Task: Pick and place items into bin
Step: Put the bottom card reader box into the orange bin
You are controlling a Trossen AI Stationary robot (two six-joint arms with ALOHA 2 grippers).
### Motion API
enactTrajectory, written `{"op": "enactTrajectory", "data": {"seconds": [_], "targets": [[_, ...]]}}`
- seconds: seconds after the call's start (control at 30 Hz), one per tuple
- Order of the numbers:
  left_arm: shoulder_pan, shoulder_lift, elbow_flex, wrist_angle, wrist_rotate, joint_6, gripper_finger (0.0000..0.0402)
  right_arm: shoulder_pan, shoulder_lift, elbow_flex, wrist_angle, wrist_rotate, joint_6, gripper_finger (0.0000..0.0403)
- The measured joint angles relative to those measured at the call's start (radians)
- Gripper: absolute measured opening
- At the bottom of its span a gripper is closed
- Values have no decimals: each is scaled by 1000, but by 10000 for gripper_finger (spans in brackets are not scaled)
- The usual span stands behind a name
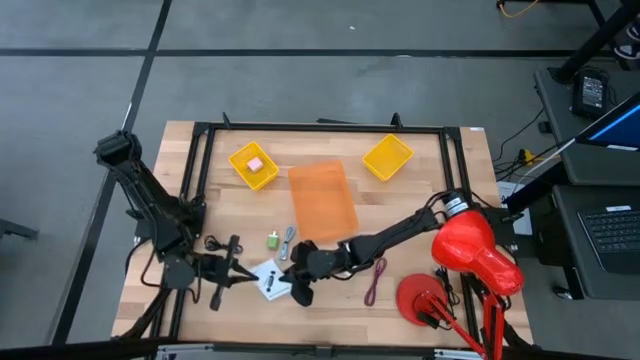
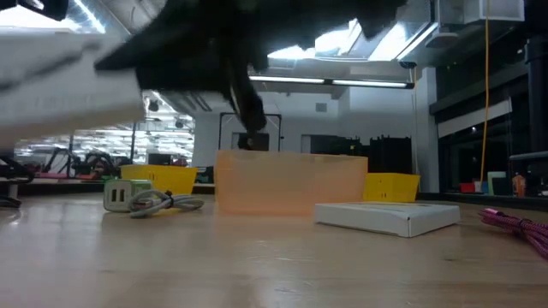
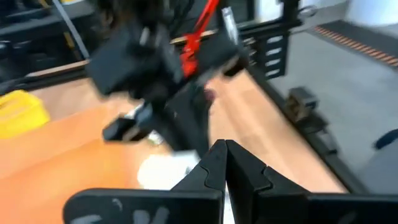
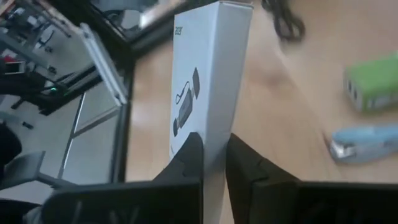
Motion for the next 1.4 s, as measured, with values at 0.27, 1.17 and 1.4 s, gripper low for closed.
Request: {"op": "enactTrajectory", "data": {"seconds": [0.27, 1.17, 1.4], "targets": [[-9, 0, -56, 0, -39, -67, 2, 0, -97, 0, -132, 110, -97, 21], [-5, -4, -92, 33, -28, -83, 2, -150, -292, -70, -335, 229, -286, 21], [-4, -4, -92, 32, -33, -97, 2, -189, -393, -288, -149, 229, -286, 19]]}}
